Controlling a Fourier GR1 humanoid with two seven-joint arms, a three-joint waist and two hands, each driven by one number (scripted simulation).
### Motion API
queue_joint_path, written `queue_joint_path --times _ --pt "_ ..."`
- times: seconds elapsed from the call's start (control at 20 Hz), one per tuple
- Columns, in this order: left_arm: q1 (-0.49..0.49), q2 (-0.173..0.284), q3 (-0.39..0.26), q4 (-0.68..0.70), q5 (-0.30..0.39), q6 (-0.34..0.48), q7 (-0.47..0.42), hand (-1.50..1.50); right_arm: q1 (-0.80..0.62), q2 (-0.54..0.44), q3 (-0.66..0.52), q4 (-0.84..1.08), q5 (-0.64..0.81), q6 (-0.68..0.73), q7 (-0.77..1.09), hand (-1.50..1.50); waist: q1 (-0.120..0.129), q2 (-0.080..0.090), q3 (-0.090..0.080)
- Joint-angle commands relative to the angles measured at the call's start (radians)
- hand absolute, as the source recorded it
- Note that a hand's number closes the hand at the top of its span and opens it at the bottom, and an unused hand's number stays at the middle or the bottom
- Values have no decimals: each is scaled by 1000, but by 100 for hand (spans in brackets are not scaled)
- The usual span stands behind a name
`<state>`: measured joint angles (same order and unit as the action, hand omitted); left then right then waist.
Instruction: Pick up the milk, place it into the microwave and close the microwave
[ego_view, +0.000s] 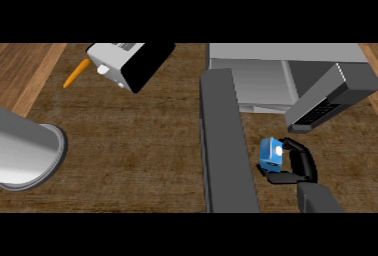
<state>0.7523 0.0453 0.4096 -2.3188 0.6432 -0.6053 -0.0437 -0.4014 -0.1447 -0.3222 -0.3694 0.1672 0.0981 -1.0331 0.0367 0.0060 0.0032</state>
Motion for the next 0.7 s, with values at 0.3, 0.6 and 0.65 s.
queue_joint_path --times 0.3,0.6,0.65 --pt "23 -1 21 -25 89 -40 10 -150 -140 36 16 63 38 -103 -55 150 -3 -1 -1" --pt "-40 48 64 -23 113 14 49 -150 -317 10 2 104 37 -136 87 150 3 3 -1" --pt "-58 27 31 -26 85 17 48 -150 -338 -18 -3 135 40 -115 91 150 11 8 0"
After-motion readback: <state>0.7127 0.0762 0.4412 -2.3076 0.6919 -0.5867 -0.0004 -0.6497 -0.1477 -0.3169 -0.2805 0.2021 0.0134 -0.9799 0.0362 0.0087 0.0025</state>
